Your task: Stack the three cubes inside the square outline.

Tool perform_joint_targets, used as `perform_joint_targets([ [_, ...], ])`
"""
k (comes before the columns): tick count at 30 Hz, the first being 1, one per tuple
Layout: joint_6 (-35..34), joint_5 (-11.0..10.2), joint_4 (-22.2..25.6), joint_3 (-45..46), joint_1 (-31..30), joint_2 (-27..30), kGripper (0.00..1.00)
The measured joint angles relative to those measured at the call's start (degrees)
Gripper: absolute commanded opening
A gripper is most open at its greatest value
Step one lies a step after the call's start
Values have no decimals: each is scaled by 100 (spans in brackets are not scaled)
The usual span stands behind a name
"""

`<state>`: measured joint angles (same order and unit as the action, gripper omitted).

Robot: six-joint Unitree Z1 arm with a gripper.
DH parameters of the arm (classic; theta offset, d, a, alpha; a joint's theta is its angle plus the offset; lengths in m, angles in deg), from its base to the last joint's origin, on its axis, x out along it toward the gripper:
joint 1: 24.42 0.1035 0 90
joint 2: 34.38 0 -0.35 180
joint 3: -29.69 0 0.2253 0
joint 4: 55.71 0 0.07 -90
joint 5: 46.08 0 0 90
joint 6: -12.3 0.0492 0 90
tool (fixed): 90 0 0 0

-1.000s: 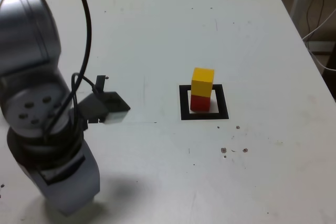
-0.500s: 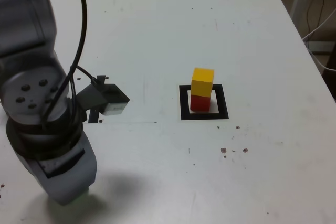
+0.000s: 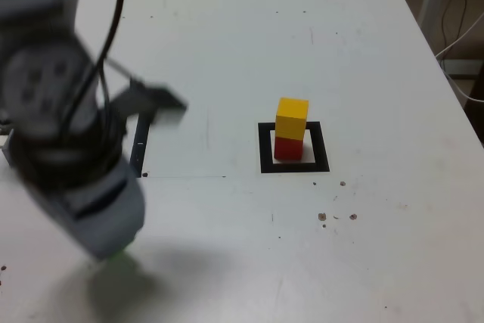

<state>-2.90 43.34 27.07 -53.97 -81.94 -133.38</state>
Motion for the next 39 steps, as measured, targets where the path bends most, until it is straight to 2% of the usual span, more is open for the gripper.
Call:
perform_joint_targets([
  [6, 49, -499, 1081, -863, 839, 587, 22],
  [9, 80, -528, 1632, -1285, 1391, 788, 22],
  [12, 83, -437, 2043, -1715, 1965, 897, 22],
  [18, 72, -393, 2116, -2262, 3080, 860, 22],
  [23, 71, -143, 2157, -2564, 3627, 582, 22],
  [25, 50, -118, 2156, -2591, 3781, 465, 22],
  [30, 37, -337, 2147, -2726, 3990, 199, 22],
  [34, 294, -525, 2310, -2999, 4117, -44, 22],
  [39, 697, -525, 2344, -3111, 4404, -297, 22],
])
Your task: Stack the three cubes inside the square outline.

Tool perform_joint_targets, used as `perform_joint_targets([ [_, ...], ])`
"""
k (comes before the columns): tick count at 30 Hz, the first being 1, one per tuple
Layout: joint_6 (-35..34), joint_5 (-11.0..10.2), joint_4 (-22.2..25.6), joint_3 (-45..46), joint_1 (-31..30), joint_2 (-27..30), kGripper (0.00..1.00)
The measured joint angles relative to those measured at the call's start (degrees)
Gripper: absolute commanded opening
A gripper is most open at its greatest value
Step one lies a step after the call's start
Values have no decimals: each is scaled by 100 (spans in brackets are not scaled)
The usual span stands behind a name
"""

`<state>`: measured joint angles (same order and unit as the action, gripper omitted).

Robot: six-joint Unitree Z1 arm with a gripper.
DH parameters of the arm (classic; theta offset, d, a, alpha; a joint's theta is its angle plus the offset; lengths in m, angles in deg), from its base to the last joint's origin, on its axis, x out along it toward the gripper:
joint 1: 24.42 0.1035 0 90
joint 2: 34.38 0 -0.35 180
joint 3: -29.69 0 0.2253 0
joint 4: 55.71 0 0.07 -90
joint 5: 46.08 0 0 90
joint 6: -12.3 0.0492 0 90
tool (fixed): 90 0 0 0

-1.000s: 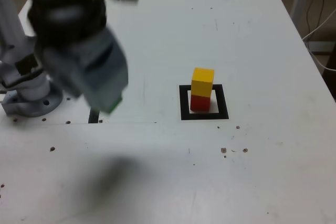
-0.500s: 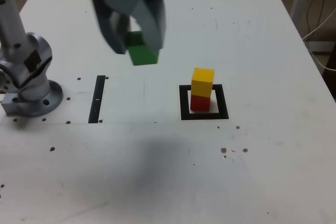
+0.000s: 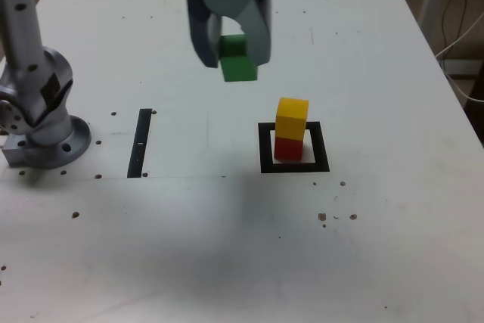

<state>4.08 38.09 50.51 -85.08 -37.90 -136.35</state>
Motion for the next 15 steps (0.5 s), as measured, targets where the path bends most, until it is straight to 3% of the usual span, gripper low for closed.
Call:
perform_joint_targets([
  [7, 913, 263, -48, -504, 402, -572, 22],
  [15, 1106, 363, -41, -878, 442, -966, 22],
])
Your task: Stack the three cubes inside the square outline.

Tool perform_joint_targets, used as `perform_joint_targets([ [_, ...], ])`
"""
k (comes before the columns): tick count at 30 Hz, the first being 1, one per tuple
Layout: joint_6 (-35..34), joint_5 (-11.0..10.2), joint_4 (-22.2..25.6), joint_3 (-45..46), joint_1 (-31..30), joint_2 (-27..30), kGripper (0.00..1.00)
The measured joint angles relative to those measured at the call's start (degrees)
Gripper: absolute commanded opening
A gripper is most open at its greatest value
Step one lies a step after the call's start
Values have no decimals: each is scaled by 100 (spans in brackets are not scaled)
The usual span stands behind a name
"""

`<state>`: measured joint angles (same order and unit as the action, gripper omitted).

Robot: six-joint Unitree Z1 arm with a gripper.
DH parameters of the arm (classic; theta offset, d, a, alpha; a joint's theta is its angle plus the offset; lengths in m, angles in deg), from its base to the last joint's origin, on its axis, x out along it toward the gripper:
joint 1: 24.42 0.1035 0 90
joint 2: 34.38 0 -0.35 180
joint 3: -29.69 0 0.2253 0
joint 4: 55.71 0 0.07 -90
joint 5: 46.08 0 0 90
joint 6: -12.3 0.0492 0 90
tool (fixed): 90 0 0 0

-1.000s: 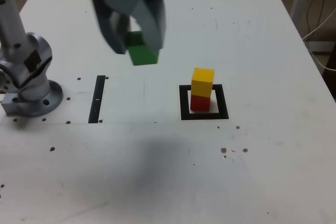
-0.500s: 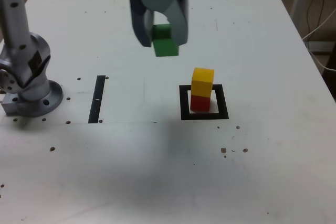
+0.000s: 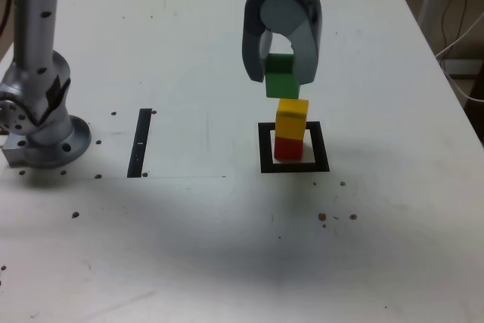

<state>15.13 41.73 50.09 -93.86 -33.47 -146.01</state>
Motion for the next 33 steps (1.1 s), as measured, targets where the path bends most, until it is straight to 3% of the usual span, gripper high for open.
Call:
perform_joint_targets([
  [6, 190, 118, 18, -205, 217, -311, 22],
  [22, 570, 83, 27, -217, 610, -700, 25],
  [26, 584, 117, 33, -217, 610, -700, 37],
  [33, 630, 300, 67, -177, 610, -699, 72],
])
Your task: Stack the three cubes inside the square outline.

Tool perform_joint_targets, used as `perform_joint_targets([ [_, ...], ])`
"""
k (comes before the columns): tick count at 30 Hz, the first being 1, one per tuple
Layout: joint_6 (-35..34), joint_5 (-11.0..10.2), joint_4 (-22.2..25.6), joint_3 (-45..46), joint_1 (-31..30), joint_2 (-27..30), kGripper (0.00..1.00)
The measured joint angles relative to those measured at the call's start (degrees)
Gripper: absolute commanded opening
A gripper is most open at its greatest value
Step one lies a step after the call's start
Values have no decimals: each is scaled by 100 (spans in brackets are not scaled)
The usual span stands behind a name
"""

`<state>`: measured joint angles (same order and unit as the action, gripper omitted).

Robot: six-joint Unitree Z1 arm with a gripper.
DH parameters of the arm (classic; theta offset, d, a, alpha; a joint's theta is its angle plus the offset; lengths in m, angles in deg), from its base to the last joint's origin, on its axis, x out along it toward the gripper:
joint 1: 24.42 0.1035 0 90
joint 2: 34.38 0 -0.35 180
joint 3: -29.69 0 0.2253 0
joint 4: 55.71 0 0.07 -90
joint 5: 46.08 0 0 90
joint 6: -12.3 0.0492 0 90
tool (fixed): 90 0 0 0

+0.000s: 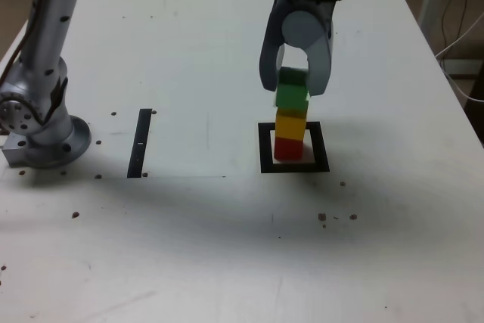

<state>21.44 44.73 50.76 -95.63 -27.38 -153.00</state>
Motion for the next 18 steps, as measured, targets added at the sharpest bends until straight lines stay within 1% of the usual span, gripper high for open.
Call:
perform_joint_targets([
  [2, 3, 25, 0, 3, 0, 1, 84],
  [3, 6, 44, 0, 3, 0, 2, 89],
  [5, 20, 81, 0, 6, 0, 25, 97],
  [6, 23, 79, 0, 13, 0, 50, 98],
  [14, 34, -5, -15, 160, 0, 333, 99],
  [17, 34, -81, -26, 261, 0, 528, 100],
  [18, 22, -136, -38, 323, 0, 607, 100],
])
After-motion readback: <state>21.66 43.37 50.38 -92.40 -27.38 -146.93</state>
